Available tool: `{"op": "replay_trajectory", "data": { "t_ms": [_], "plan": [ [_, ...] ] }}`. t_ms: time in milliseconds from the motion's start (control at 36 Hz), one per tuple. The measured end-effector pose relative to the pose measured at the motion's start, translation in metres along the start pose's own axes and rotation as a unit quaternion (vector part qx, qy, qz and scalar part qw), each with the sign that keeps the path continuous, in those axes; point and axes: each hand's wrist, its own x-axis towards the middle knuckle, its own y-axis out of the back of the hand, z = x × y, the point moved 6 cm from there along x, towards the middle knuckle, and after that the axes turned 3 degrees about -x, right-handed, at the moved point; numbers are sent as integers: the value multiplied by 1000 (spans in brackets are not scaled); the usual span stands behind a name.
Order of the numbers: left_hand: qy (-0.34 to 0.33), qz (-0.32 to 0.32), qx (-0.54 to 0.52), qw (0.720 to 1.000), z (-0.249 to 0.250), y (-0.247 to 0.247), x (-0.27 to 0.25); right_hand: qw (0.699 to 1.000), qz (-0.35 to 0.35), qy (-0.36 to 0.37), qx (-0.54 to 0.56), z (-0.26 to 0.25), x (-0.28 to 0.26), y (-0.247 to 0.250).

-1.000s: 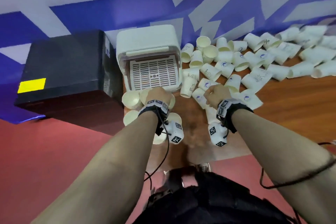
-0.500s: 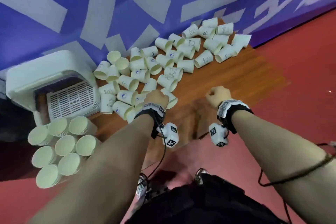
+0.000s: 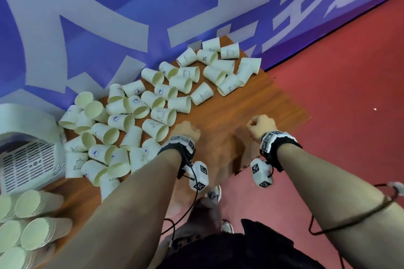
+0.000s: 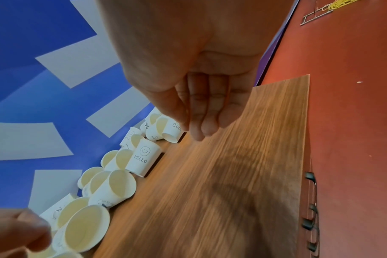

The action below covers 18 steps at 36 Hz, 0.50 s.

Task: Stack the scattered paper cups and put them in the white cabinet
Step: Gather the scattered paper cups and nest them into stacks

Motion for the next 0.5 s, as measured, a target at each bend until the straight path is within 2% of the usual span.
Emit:
{"op": "replay_trajectory", "data": {
  "t_ms": [306, 500],
  "plan": [
    [-11, -1, -12, 1000, 66, 0, 95, 998, -14, -40, -56, 7, 82, 46],
    [1, -17, -52, 998, 113, 1, 127, 996, -3, -44, -83, 1, 140, 77]
  ]
}}
